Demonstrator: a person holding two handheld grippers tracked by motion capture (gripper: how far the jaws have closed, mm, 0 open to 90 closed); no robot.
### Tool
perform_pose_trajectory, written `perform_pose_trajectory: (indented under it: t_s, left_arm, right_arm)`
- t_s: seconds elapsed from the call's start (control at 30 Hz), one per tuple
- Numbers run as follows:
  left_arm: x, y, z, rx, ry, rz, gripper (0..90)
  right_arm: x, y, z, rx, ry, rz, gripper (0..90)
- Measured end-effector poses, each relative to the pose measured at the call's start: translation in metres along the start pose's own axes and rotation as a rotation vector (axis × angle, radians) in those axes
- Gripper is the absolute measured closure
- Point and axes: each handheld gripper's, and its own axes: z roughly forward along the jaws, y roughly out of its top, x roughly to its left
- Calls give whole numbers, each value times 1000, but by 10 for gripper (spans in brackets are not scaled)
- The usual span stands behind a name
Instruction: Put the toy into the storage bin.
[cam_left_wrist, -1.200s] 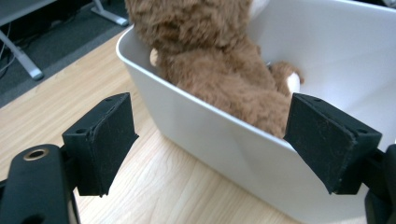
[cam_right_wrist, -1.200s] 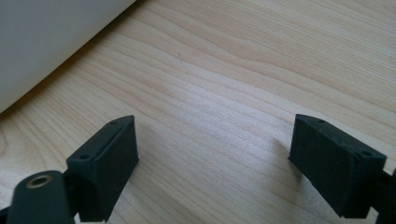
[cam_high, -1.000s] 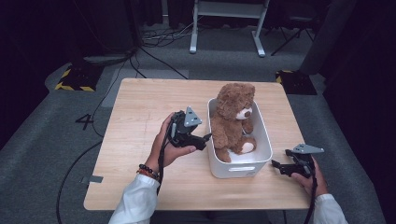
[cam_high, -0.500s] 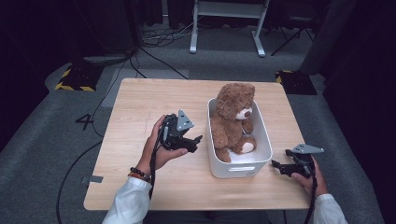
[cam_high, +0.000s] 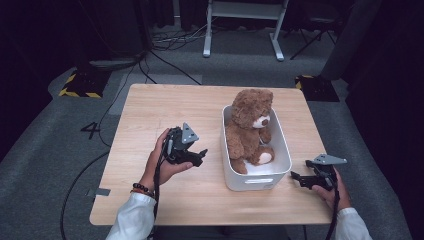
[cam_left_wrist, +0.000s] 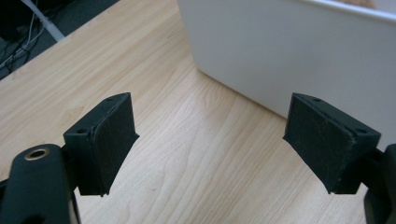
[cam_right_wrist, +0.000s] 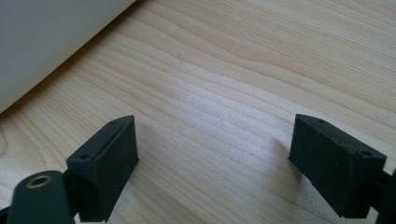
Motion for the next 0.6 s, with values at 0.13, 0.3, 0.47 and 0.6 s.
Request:
perform_pose_trajectory:
  t_s: [0.13, 0.3, 0.47, 0.6]
  left_arm:
    - [2, -8, 1, 20, 8, 1, 165]
    - [5, -18, 0, 31, 12, -2, 165]
    - [7, -28, 2, 58, 35, -6, 166]
    - [9, -36, 3, 77, 45, -6, 167]
  right_arm:
    - [0, 0, 0, 0, 0, 0, 149]
    - [0, 0, 0, 0, 0, 0, 149]
    - [0, 0, 0, 0, 0, 0, 149]
    - [0, 0, 0, 0, 0, 0, 149]
